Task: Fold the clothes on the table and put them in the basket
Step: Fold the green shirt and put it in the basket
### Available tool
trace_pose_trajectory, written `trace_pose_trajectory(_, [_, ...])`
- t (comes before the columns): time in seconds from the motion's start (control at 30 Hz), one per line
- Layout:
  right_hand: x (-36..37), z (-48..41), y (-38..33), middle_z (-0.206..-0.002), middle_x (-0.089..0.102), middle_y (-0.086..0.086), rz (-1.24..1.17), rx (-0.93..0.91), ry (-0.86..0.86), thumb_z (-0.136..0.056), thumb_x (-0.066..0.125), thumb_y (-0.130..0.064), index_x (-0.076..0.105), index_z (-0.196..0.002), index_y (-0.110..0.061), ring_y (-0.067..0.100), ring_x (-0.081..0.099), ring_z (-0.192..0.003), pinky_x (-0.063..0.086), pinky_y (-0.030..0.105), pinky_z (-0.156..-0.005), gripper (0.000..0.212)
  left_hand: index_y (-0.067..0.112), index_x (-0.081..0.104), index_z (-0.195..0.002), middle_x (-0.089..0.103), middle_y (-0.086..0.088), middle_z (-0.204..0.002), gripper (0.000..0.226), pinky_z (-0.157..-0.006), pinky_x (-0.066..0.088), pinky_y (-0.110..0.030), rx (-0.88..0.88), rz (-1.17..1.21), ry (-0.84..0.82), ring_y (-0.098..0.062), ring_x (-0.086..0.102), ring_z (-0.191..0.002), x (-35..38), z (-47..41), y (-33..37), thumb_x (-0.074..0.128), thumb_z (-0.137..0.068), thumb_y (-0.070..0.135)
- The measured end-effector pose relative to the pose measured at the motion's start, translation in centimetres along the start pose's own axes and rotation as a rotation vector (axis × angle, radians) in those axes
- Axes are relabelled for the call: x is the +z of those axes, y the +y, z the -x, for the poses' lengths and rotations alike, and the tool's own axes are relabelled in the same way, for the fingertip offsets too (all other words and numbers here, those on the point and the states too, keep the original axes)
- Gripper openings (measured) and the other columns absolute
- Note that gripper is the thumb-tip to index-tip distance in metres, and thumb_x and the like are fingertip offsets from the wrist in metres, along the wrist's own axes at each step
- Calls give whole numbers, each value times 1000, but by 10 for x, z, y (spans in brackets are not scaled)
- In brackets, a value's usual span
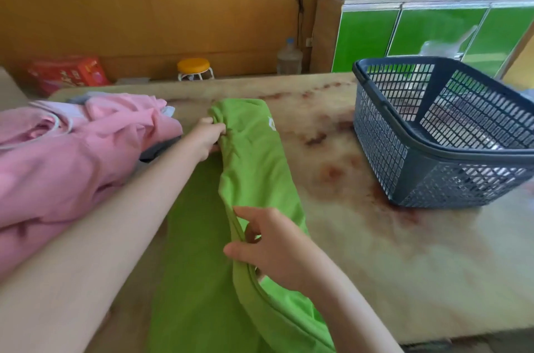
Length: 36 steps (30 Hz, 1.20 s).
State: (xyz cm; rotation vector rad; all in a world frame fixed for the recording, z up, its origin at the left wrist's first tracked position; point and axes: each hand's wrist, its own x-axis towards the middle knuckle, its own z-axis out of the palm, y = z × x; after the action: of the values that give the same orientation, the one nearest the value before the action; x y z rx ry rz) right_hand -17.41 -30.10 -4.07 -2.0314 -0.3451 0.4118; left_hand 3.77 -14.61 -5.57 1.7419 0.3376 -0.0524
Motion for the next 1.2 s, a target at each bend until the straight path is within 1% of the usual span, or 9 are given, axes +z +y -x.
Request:
trace_pose_trajectory(0.17, [30,-9,-13,-66,51,-2,89,-45,-26,-90,59,-13,51,-131,-11,8,49,-44,42,17,-50,41,15,50,-76,50,-4,-71,26,-36,40,-13,-34,50,42,-15,48,-61,-21,2,-15,38,-89,-4])
trace_pose_trajectory(0.27, [47,-15,-14,-76,53,6,162,-13,-52,-89,59,-11,51,-124,-5,24,55,-69,50,36,-68,37,16,62,-97,64,-2,-90,10,-62,52,-24,-8,115,67,-16,61,-77,-35,-3,-19,63,-87,20])
trace_pose_trajectory(0.33, [54,-19,-13,-90,60,12,190,14,-64,-89,59,-11,50,-125,-4,31,59,-83,52,42,-77,38,12,58,-121,66,-3,-112,50,-85,53,-34,69,-3,92,-20,64,-97,-44,-12,-26,77,-77,26])
trace_pose_trajectory(0.4, [58,-22,-10,-103,63,16,200,39,-66,-90,59,-11,47,-130,-5,33,61,-93,51,42,-84,42,9,53,-130,64,-7,-121,61,-94,50,-40,137,-117,148,-24,62,-106,-47,-17,-33,78,-75,19])
trace_pose_trajectory(0.7, [65,-27,0,-87,43,-2,107,29,-10,-91,59,-15,29,-149,-17,25,59,-86,42,24,-68,64,6,52,-132,63,-9,-121,53,-95,49,-39,216,-182,179,-25,62,-104,-40,-19,-45,70,-81,7])
trace_pose_trajectory(0.8, [66,-28,0,-94,43,-5,-10,50,-8,-91,61,-16,28,-149,-19,26,65,-97,46,21,-76,68,7,49,-133,62,-5,-117,53,-94,49,-36,211,-159,175,-24,62,-103,-42,-18,-43,68,-83,6])
trace_pose_trajectory(0.87, [68,-28,-2,-91,47,-7,-46,57,-20,-90,63,-15,28,-149,-20,17,65,-83,47,16,-71,69,6,49,-133,60,0,-116,53,-95,49,-37,210,-169,164,-23,61,-103,-46,-19,-41,68,-84,6])
trace_pose_trajectory(1.03, [78,-30,-2,-97,56,12,98,95,-91,-90,58,-14,16,-152,-18,34,68,-86,55,40,-83,75,8,51,-126,63,-12,-120,45,-96,48,-43,167,-238,127,-29,60,-108,-49,-24,-49,66,-84,7])
trace_pose_trajectory(1.2, [82,-30,-2,-103,64,19,200,98,-132,-93,51,-8,7,-153,-16,33,68,-81,55,43,-79,75,18,27,-148,38,-9,-148,78,-86,48,-28,126,23,142,-21,49,-120,-44,-25,-36,54,-83,-15])
